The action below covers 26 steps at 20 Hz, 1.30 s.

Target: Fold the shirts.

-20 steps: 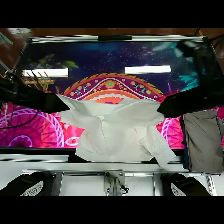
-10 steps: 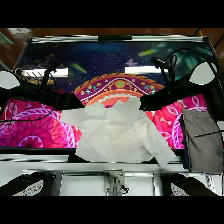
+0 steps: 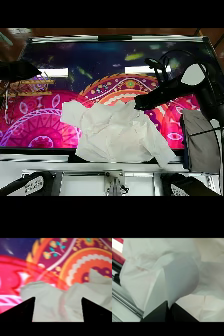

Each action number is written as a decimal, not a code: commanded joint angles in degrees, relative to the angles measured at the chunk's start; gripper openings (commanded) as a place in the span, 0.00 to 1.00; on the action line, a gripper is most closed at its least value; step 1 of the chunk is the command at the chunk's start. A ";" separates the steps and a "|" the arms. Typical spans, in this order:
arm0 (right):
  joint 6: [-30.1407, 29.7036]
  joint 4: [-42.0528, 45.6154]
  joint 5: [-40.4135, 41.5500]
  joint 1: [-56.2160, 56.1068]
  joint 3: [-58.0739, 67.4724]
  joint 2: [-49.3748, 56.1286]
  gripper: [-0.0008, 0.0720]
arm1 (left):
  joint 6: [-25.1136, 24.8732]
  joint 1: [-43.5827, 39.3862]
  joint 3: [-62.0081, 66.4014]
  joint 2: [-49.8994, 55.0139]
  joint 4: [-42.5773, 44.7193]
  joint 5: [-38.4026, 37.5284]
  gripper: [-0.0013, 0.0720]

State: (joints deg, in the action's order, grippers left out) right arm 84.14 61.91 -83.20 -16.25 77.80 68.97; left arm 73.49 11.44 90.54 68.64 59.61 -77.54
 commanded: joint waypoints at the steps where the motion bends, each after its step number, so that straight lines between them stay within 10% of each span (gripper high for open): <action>1: 0.04 1.51 1.75 -2.69 -0.02 0.04 0.09 | -3.72 2.45 3.85 0.09 21.40 -3.13 0.93; 6: 1.92 4.55 0.87 -2.86 -0.02 0.04 0.09 | 0.81 2.38 -3.72 -0.31 30.84 -6.91 0.81; 11: 4.70 7.82 -1.55 -2.86 -0.02 0.04 0.09 | 5.51 3.74 -20.52 -8.48 38.12 6.49 0.70; 26: 5.42 10.71 -5.88 -2.86 -0.02 3.37 0.09 | -8.57 25.31 -32.59 2.51 39.21 28.79 0.73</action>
State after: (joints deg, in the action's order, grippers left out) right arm 89.58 72.44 -88.07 -19.05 77.80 71.72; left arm 67.70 35.48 57.56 66.04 98.67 -51.62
